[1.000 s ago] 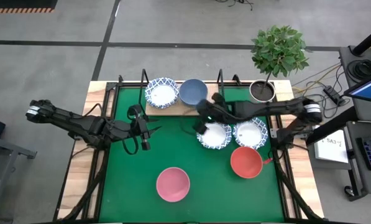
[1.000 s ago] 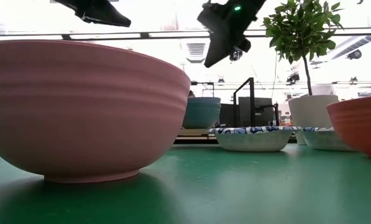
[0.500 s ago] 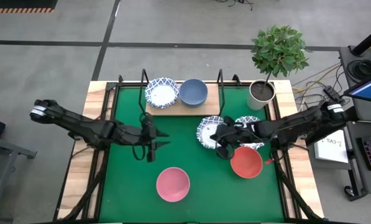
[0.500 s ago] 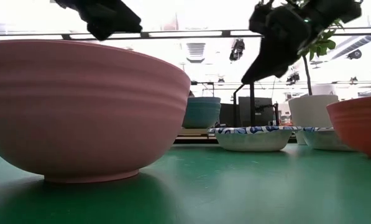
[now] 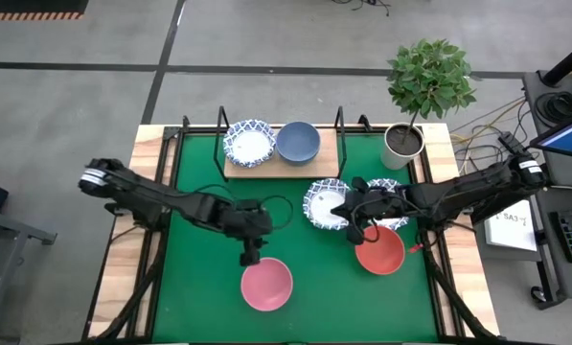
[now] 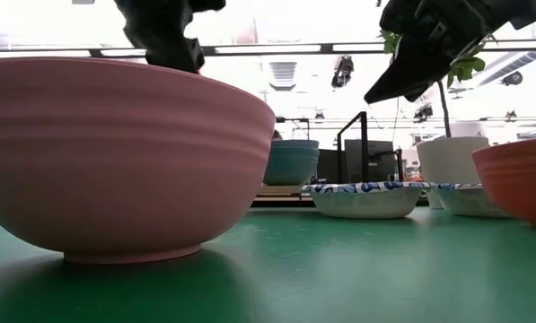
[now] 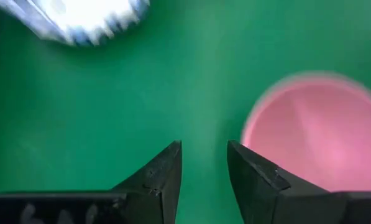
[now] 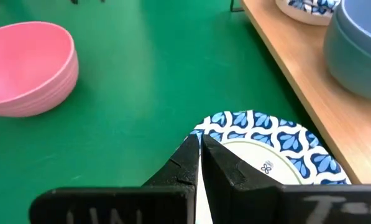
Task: Place and stack bowls onto a shelf
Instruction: Stack the pink bowl on top of the blue bowl on the shelf
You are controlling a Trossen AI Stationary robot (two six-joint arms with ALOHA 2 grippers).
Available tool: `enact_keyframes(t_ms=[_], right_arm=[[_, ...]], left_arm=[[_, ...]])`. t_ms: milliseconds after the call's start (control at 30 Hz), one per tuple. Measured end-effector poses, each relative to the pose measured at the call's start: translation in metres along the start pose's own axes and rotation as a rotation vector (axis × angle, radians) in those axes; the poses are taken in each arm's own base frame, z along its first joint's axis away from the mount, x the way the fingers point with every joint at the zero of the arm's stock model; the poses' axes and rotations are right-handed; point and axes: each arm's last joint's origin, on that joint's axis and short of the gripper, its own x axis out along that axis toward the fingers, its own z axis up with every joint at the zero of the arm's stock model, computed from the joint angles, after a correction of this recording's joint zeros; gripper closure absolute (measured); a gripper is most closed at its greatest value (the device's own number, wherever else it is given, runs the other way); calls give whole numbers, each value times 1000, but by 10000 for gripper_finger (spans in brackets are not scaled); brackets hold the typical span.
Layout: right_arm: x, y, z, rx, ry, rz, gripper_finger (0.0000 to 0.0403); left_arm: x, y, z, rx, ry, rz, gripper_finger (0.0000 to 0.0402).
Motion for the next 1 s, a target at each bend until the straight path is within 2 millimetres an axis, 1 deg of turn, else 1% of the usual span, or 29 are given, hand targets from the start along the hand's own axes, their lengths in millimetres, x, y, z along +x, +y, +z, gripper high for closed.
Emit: enact_keyframes(t_ms=[67, 233, 300, 467, 633, 733, 800, 900, 1000], right_arm=[[0, 0, -1, -3, 5, 0, 394], [2, 1, -4, -8, 34, 24, 394], [2, 1, -5, -5, 40, 32, 394], [2, 2, -6, -5, 47, 42, 394], [3, 2, -8, -6, 55, 42, 394], [3, 2, -7, -6, 55, 41, 394], [3, 2, -8, -6, 55, 41, 394], [3, 2, -8, -7, 55, 41, 394], [3, 2, -8, -6, 55, 41, 394]], left_arm=[[6, -3, 1, 4, 106, -29, 283], [27, -11, 3, -1, 288, -137, 251], [33, -14, 5, -5, 312, -177, 235], [51, -16, 3, -13, 356, -165, 203], [65, -17, -1, -27, 387, -152, 198], [69, -18, -2, -42, 391, -148, 214], [70, -19, -2, -48, 393, -148, 237], [74, -19, -5, -53, 416, -162, 293], [74, -19, -5, -56, 420, -169, 370]])
